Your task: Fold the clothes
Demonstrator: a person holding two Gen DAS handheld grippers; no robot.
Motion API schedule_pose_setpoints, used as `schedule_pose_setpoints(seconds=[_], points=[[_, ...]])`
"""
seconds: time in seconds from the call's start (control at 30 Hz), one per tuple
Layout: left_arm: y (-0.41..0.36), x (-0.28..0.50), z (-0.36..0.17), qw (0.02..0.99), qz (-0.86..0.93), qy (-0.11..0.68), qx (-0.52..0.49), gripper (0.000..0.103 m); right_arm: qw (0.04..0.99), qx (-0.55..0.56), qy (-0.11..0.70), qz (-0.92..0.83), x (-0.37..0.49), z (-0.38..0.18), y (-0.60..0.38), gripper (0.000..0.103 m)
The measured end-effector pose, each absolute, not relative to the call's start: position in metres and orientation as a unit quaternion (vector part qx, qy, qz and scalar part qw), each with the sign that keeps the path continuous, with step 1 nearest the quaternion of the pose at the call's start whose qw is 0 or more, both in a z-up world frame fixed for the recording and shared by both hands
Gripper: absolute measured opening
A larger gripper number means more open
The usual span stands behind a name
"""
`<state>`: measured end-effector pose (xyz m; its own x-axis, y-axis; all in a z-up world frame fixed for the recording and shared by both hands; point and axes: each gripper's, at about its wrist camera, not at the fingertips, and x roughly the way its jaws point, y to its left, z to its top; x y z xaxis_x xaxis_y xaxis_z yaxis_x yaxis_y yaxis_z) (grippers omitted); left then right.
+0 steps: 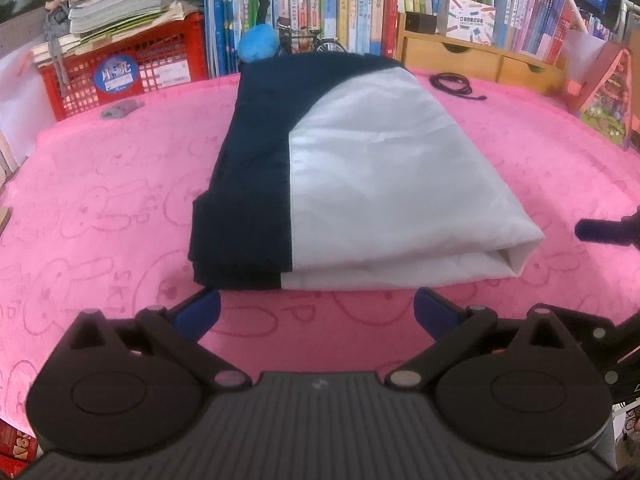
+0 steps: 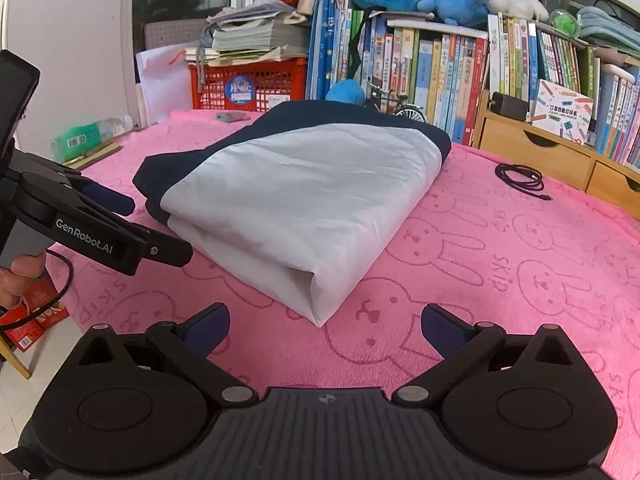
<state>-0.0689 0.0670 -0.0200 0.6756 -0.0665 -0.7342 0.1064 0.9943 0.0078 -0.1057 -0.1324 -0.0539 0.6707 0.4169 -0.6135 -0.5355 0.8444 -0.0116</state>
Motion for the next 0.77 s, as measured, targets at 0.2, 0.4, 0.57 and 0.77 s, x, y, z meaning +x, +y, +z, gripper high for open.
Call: schedule_pose_setpoints(seconds=[0.2, 0.4, 0.57, 0.77], points=[[0.0675, -0.0679, -0.0213, 0.914, -0.046, 0.403, 0.023, 0.103, 0.908, -0.097, 0.311, 0.264, -0.1044, -0.0545, -0.1311, 0.103], [0.0684, -0.0678, -0.0217, 0.916, -0.04, 0.398, 0.023, 0.103, 0.906, -0.097, 0.315, 0.265, -0.1042, -0.0555, -0.1297, 0.103], [0.069, -0.0677, -0.0215, 0.918, -0.041, 0.394, 0.026, 0.103, 0.905, -0.098, 0.319, 0.266, -0.1031, -0.055, -0.1305, 0.103], [0.0703, -0.0676, -0.0227, 0.918, -0.037, 0.394, 0.024, 0.103, 0.904, -0.097, 0.319, 0.266, -0.103, -0.0557, -0.1312, 0.103]])
